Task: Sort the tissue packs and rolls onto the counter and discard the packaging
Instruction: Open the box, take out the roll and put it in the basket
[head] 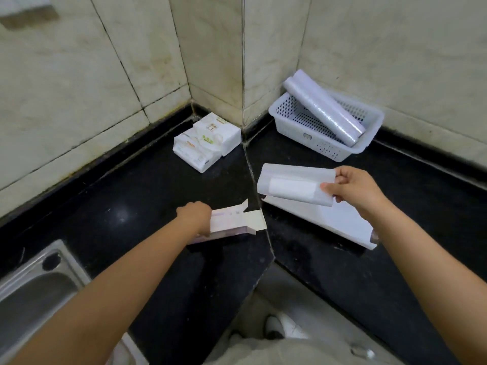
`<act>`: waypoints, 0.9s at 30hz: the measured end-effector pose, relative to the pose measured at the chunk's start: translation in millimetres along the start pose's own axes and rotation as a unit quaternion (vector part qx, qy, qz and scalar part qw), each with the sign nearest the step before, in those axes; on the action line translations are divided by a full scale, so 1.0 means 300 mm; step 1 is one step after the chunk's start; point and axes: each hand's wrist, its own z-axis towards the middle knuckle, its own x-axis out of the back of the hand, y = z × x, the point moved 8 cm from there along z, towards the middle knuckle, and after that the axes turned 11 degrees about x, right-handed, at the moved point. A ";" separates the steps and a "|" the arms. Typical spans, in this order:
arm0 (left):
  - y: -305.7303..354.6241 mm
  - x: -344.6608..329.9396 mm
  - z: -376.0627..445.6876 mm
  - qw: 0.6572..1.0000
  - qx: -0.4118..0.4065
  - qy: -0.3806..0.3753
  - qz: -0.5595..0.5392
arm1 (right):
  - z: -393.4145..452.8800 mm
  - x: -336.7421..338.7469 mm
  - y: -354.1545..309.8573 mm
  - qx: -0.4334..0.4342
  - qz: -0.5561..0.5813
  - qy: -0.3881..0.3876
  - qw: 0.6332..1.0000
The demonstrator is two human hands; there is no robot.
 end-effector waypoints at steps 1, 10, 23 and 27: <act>0.026 0.030 0.010 1.000 -0.017 0.005 0.003 | 0.005 0.031 0.002 -0.002 0.008 0.022 1.000; 0.342 0.396 0.047 0.979 -0.143 0.144 -0.019 | 0.097 0.335 0.020 0.027 0.063 0.198 0.978; 0.780 0.842 0.409 0.965 -0.147 0.209 -0.066 | 0.647 0.596 0.221 -0.001 0.135 0.228 0.964; 0.900 0.849 0.578 0.975 -0.158 0.153 -0.019 | 0.766 0.583 0.301 0.002 0.128 0.213 0.969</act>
